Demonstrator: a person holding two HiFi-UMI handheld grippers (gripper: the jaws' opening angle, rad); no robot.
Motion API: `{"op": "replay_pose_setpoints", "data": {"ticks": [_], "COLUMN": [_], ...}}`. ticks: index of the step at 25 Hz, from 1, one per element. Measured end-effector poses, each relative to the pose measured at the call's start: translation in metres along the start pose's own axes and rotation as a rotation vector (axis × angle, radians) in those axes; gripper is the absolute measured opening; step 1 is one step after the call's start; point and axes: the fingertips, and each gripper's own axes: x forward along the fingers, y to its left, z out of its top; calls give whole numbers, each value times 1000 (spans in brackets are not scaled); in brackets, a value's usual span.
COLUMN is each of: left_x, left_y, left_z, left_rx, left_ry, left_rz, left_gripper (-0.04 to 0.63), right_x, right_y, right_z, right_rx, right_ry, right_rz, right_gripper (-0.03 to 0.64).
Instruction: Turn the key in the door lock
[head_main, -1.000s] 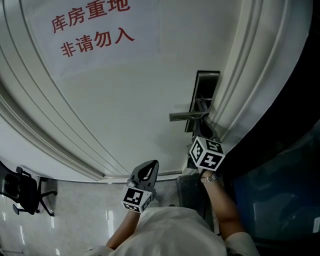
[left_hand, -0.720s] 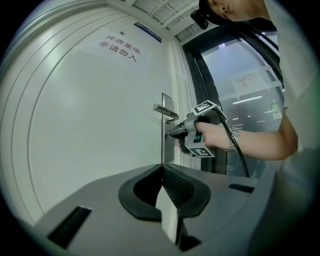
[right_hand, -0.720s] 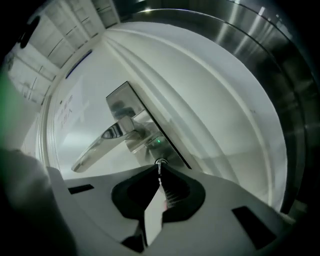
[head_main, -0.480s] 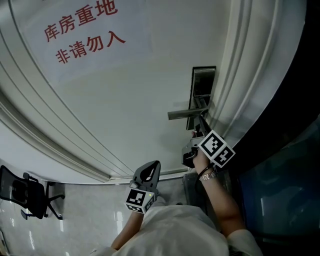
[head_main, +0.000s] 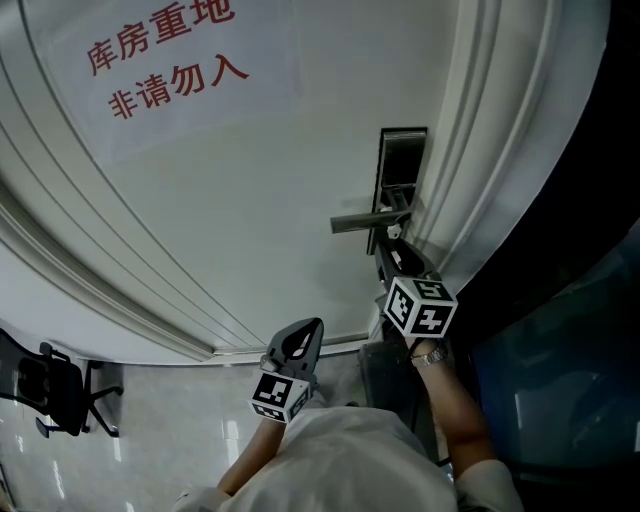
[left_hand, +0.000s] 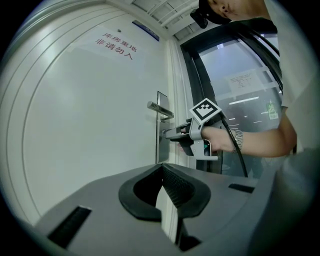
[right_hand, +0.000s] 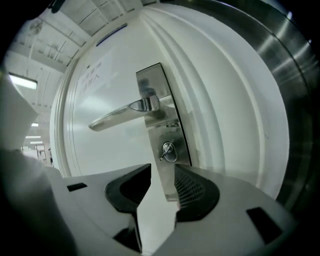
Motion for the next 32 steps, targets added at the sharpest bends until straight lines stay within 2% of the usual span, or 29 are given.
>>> {"op": "replay_pose_setpoints", "data": {"ticks": [9, 14, 16, 21, 28, 30, 32], "left_x": [-1, -3, -4, -8, -8, -8, -8], "left_y": [-6, -7, -7, -3, -1, -1, -2], "left_z": [-2, -1, -1, -2, 1, 2, 1], "left_rx": [-5, -9, -7, -12, -8, -6, -7], "left_ry": [-1, -15, -16, -16, -27, -31, -29], "left_rz": [-23, -21, -22, -11, -11, -13, -12], "left_gripper": [6, 6, 6, 6, 6, 6, 6], "right_x": [-9, -8, -6, -6, 5, 9, 12], "right_y": [-9, -1, -1, -3, 6, 8, 7], "right_z": [5, 8, 8, 14, 13, 11, 11], "right_rx": [-607, -1049, -1181, -1362, -1589, -1638, -1644], "right_ry": [76, 101, 105, 82, 112, 114, 120], "right_rz": [-130, -220, -261, -321, -309, -315, -333], "right_gripper": [123, 123, 123, 123, 121, 121, 110]}}
